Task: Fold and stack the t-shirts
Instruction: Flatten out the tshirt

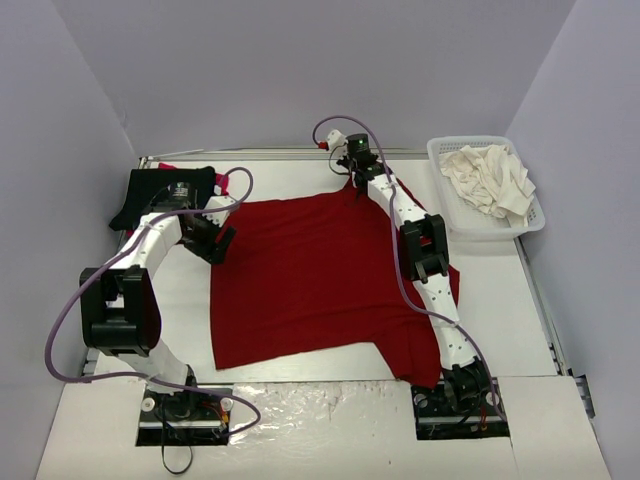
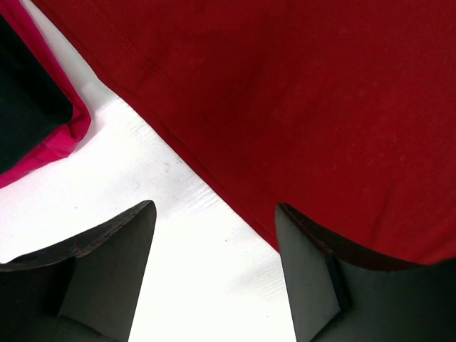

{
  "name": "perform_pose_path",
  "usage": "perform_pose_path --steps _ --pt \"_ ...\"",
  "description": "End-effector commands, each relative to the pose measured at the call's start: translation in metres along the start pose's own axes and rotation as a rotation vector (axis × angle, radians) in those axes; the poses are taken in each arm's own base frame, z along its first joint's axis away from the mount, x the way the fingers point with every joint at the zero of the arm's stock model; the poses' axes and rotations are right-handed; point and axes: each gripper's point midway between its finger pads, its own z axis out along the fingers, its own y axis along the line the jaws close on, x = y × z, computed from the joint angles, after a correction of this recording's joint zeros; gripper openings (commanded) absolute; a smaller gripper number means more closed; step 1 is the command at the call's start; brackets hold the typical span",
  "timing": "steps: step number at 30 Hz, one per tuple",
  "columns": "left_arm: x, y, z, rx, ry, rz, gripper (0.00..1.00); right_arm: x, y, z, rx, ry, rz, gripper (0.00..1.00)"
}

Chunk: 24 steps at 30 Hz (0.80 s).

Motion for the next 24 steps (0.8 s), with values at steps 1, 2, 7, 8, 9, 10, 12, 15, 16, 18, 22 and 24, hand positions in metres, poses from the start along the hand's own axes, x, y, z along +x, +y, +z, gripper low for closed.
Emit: perform_pose_path --steps 1,2,7,8,9,10,12,15,16,18,22,24 --pt "-0.006 0.006 -0.007 -0.011 -0.007 0.015 0.66 -0.007 -0.003 0.002 0.042 -0.018 -0.024 0.01" --pt "-0.006 0.005 -0.007 -0.009 -0.005 0.016 0.66 -0.006 -0.002 0.003 0.038 -0.018 -0.027 0.01" --pt "-0.005 0.005 -0.006 -0.005 0.0 0.012 0.66 -0.002 0.007 0.007 0.019 -0.017 -0.044 0.06" --pt "-0.004 0.005 -0.005 -0.005 0.003 0.013 0.66 -0.001 0.007 0.007 0.019 -0.015 -0.044 0.16" --pt "-0.004 0.005 -0.005 -0.004 0.005 0.014 0.67 -0.001 0.007 0.007 0.02 -0.013 -0.044 0.22" --pt "-0.004 0.006 -0.004 -0.005 0.006 0.014 0.67 -0.001 0.007 0.007 0.022 -0.012 -0.046 0.27" --pt "-0.005 0.005 -0.004 -0.003 0.005 0.015 0.66 0.0 0.007 0.006 0.028 -0.008 -0.051 0.51" --pt "-0.005 0.006 -0.006 -0.006 0.004 0.014 0.66 -0.004 -0.002 -0.001 0.061 -0.005 -0.047 0.64" --pt "-0.006 0.006 -0.008 -0.011 -0.001 0.015 0.66 -0.005 -0.005 -0.004 0.069 -0.004 -0.045 0.68" --pt "-0.008 0.006 -0.011 -0.015 -0.013 0.014 0.67 -0.015 -0.021 -0.016 0.106 -0.016 -0.032 0.68" --pt "-0.017 0.003 -0.024 -0.024 -0.059 0.019 0.69 -0.021 -0.037 -0.04 0.14 -0.006 -0.028 0.7" --pt "-0.021 0.001 -0.029 -0.028 -0.081 0.02 0.71 -0.033 -0.056 -0.062 0.179 -0.015 -0.01 0.71"
